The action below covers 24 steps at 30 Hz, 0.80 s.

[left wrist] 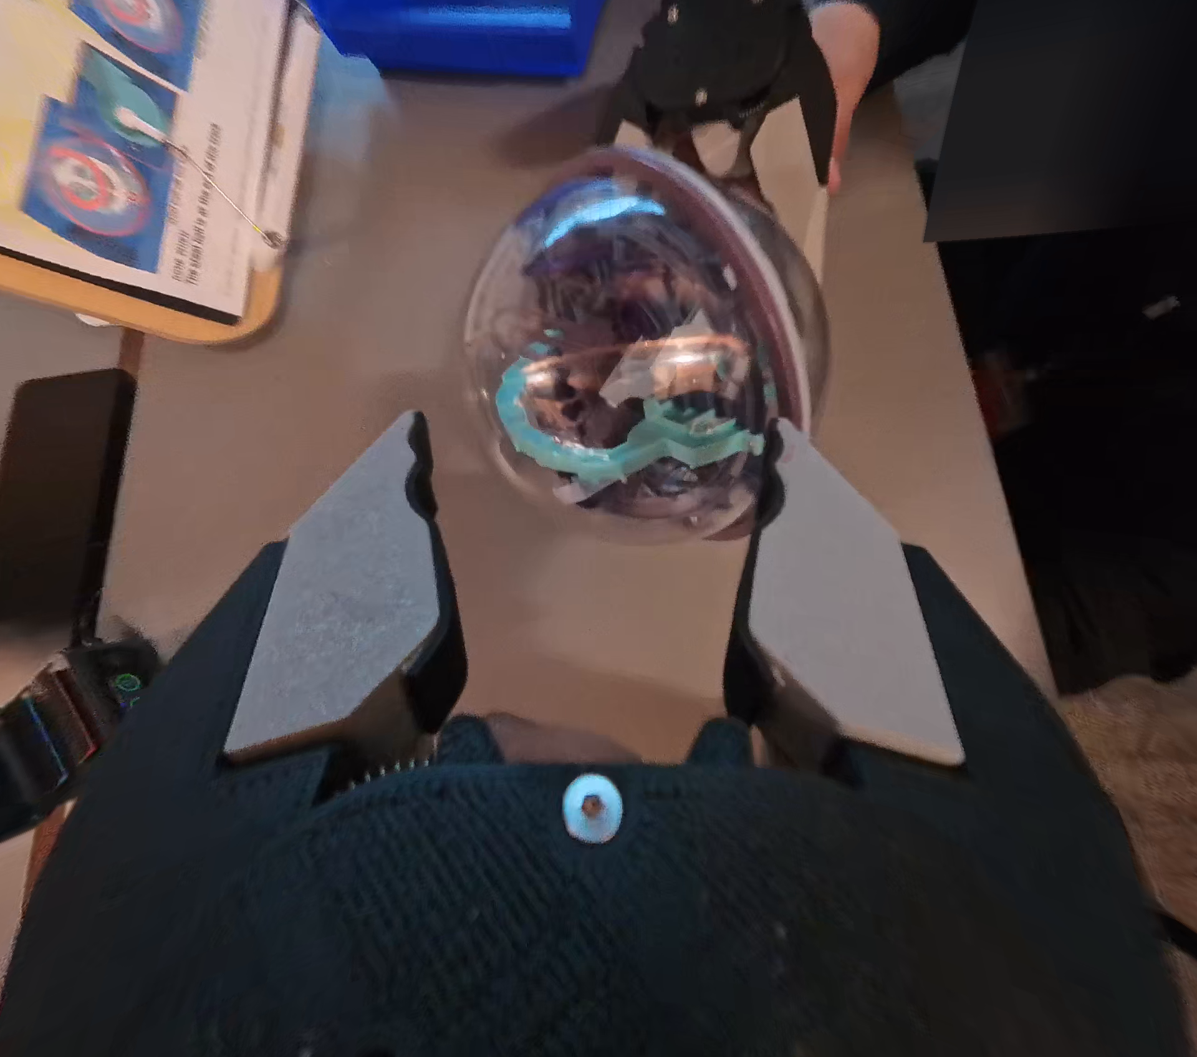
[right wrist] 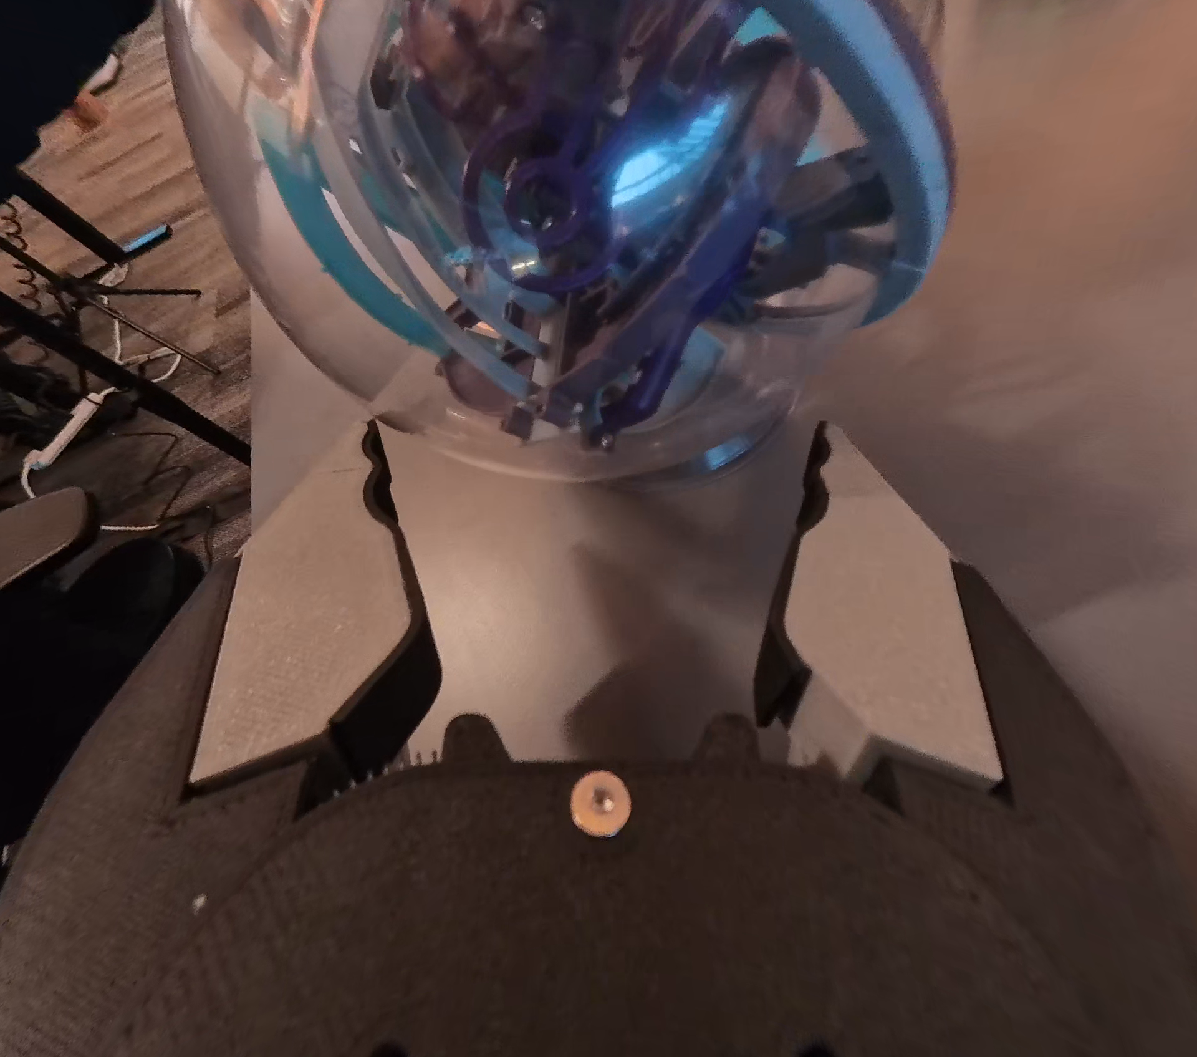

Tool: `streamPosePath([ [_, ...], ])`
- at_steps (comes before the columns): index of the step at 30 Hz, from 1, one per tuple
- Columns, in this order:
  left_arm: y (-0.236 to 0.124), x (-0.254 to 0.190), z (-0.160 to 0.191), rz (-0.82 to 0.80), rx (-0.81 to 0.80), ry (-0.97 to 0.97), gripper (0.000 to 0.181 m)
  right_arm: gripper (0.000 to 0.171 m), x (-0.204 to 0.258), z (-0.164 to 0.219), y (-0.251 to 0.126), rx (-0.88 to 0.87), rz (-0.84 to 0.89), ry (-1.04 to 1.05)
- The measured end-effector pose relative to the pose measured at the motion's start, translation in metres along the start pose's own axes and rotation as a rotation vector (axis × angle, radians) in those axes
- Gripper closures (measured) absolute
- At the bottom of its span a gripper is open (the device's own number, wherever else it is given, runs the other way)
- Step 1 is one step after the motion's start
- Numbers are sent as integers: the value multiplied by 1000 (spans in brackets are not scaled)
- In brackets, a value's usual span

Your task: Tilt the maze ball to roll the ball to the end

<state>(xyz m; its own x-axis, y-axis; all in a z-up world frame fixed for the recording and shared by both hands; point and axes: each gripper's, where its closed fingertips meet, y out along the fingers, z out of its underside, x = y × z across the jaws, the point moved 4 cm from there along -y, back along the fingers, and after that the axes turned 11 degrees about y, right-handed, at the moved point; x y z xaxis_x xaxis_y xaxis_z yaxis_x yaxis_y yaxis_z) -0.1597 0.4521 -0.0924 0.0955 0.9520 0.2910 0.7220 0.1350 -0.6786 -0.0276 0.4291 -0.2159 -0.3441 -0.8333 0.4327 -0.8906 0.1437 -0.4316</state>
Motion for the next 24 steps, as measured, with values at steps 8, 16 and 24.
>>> streamPosePath([
  [8, 21, -15, 17, 65, 26, -32, 84, 46, 3, -7, 0, 1, -32, -31],
  [16, 26, -26, 28, -57, 24, -55, 85, 46, -2, -21, -13, -43, -101, -25],
  [24, 25, -32, 26, -98, -15, -76, 89, 49, -15, -22, -23, -12, -137, 5],
])
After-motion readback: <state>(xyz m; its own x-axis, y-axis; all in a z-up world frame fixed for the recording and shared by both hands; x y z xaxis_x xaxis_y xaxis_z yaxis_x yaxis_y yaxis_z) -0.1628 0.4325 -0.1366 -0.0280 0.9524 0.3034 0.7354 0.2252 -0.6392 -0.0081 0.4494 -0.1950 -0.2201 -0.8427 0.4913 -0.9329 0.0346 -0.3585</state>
